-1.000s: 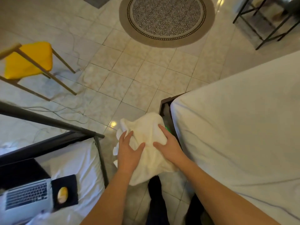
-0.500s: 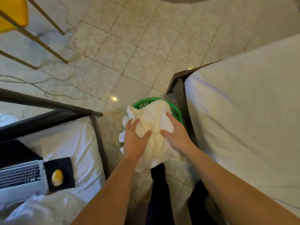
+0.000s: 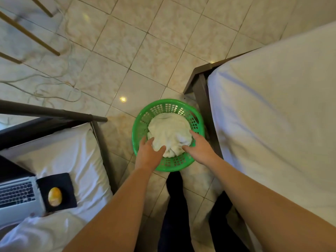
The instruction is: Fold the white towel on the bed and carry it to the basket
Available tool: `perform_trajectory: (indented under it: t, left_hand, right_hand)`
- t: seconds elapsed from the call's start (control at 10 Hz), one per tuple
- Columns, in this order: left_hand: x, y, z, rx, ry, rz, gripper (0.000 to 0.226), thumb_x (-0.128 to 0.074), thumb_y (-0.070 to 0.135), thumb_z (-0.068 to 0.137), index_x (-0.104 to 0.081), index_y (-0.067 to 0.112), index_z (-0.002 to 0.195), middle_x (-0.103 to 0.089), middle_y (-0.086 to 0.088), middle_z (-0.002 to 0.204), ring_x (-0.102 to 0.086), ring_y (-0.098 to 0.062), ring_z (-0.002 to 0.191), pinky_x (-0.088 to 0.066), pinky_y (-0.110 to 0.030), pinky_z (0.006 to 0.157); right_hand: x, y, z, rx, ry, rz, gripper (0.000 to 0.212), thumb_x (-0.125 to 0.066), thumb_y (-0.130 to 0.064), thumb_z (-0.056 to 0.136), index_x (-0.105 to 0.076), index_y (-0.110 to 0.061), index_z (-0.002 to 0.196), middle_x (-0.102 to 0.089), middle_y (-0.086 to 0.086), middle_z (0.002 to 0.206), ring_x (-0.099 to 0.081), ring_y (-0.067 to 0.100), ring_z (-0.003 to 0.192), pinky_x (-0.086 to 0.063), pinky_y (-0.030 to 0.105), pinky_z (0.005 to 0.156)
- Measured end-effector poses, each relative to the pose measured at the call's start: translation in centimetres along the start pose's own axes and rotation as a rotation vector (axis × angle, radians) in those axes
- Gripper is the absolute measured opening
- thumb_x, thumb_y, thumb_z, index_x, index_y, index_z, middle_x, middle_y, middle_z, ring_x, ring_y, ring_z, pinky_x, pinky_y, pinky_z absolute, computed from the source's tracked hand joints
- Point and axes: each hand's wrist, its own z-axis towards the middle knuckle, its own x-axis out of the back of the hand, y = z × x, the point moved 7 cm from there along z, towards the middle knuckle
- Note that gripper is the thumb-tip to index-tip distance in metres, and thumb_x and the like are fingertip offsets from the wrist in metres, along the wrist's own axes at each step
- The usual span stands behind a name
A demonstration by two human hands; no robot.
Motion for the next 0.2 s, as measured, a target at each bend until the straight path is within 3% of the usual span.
perform_trajectory:
  t: [0.2]
  left_hand:
    - [0.50,0.36,-0.80,0.012,-0.008,-0.003,0.075,-0.064,0.051,0.096,-0.041,0.019,0.159,-0.017,-0.004,0.172,-0.037,-0.023,0.149,-0.037,-0.039,0.115]
  right_hand:
    - [0.46,-0.78,-0.97,0.006,-0.002,0.023,0.079,-0.068,-0.032,0.091,-0.027,-0.019,0.157,-0.032,0.007,0.161,-0.031,0.025,0.146,-0.030,0.035,0.114]
